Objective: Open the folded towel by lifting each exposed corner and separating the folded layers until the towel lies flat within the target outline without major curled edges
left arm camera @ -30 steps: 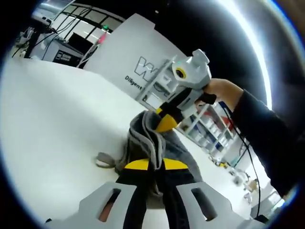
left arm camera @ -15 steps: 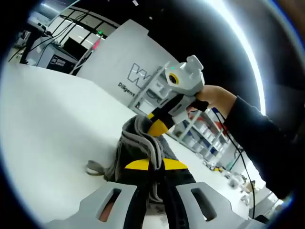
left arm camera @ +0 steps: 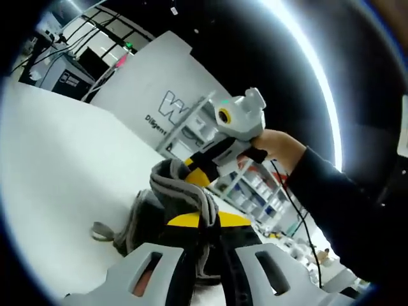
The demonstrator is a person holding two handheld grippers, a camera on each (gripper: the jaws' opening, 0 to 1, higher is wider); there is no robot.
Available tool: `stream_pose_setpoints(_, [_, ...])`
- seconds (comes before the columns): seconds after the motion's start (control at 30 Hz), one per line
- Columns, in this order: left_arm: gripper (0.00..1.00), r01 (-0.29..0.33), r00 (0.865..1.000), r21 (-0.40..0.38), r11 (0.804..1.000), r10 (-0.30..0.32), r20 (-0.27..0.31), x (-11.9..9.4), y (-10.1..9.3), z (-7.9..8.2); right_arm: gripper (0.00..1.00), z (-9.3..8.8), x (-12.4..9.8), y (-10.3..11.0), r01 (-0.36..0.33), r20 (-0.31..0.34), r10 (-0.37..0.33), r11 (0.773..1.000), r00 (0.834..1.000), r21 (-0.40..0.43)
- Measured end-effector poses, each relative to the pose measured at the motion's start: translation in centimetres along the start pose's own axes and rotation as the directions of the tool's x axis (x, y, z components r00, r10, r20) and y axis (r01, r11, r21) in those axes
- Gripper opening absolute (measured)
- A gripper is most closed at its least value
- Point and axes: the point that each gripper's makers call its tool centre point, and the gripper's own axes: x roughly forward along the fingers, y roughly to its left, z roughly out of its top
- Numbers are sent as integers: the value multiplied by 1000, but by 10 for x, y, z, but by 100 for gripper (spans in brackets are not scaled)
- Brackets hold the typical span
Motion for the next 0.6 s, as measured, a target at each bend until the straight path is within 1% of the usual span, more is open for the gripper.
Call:
stream_pose_setpoints(0.07, [6,10,1000,0,1000,-10,2,1,-5,1,9,1,-2,7,8,2,-8,1000,1000,-3])
stream_pose_setpoints(0.17, [7,30,1000,-2,1000,-30,9,3,-14,1,9,1,-3,3,16,4,-16,1000,1000,-8])
stream_pose_setpoints(0.23, [7,33,999,4,999,-33,12,4,-17,1,9,0,-4,2,25,5,-25,1000,1000,-11])
stream_pose_setpoints(0.27, [7,36,999,6,999,-36,10,5,-19,1,9,-1,-5,11,28,5,-28,1000,1000,-11])
stream_pose_setpoints(0.37, [7,43,999,16,999,-44,7,7,-24,-1,9,-5,-8,6,39,10,-39,999,999,-10])
stream_pose_setpoints(0.43, [7,57,998,24,998,-57,4,11,-30,-2,9,-6,-10,10,41,17,-41,999,999,-7])
stream_pose_setpoints(0.47, [7,66,998,29,997,-66,2,13,-34,-2,9,-8,-11,16,43,23,-42,999,999,-5])
stream_pose_setpoints(0.57, [7,80,997,47,996,-79,-5,16,-42,-4,9,-9,-13,18,46,29,-46,999,999,-2])
stream_pose_setpoints(0.6, [7,83,997,51,995,-82,-7,18,-44,-5,9,-13,-14,19,52,29,-52,999,998,-3])
